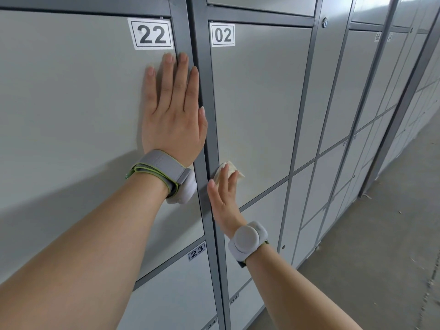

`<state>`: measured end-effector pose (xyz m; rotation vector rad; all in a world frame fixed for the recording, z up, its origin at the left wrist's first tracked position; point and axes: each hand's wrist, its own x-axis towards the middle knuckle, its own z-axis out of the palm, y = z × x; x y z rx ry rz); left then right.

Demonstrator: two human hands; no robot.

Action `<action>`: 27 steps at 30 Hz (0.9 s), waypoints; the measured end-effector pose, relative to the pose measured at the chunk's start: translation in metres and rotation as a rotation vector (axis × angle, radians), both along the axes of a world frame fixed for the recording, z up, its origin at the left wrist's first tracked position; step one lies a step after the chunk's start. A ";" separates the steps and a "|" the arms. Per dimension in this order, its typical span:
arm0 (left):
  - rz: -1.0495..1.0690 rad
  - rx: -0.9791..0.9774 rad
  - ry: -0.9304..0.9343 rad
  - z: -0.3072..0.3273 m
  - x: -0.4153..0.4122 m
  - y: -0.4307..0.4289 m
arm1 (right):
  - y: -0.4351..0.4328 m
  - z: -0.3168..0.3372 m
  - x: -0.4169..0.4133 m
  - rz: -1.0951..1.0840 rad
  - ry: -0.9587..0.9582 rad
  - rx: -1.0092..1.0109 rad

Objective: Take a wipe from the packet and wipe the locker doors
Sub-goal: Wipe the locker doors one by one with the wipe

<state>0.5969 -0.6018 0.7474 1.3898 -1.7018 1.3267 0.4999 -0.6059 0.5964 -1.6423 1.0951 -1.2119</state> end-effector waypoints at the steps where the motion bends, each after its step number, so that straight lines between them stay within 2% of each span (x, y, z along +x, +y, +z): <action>1: 0.001 -0.001 -0.001 0.000 0.000 0.000 | 0.002 -0.008 0.002 0.005 0.011 0.010; 5: -0.010 0.013 0.013 0.000 0.001 0.001 | 0.002 -0.033 -0.003 0.011 0.019 0.276; 8: -0.022 0.015 0.022 0.000 0.000 0.002 | -0.003 -0.033 -0.016 0.005 0.156 0.393; 13: -0.026 0.004 0.012 0.000 0.000 0.002 | -0.002 -0.001 -0.019 0.037 -0.044 0.203; 16: -0.025 0.008 0.011 0.000 0.000 0.002 | -0.005 -0.002 -0.013 0.057 -0.063 0.141; 18: -0.021 0.008 0.012 0.000 0.000 0.001 | -0.004 -0.016 -0.015 0.045 -0.056 0.183; 20: -0.012 0.007 0.013 0.000 0.000 0.001 | -0.006 -0.029 -0.023 0.012 -0.058 0.313; 23: -0.011 -0.003 0.009 0.000 0.000 0.001 | -0.011 -0.040 -0.034 -0.033 0.043 0.405; 25: -0.009 -0.019 0.000 -0.001 0.000 0.000 | -0.015 -0.031 -0.035 -0.041 -0.010 0.391; 27: -0.006 -0.025 0.000 -0.001 -0.001 -0.001 | -0.018 -0.019 -0.035 -0.031 -0.075 0.291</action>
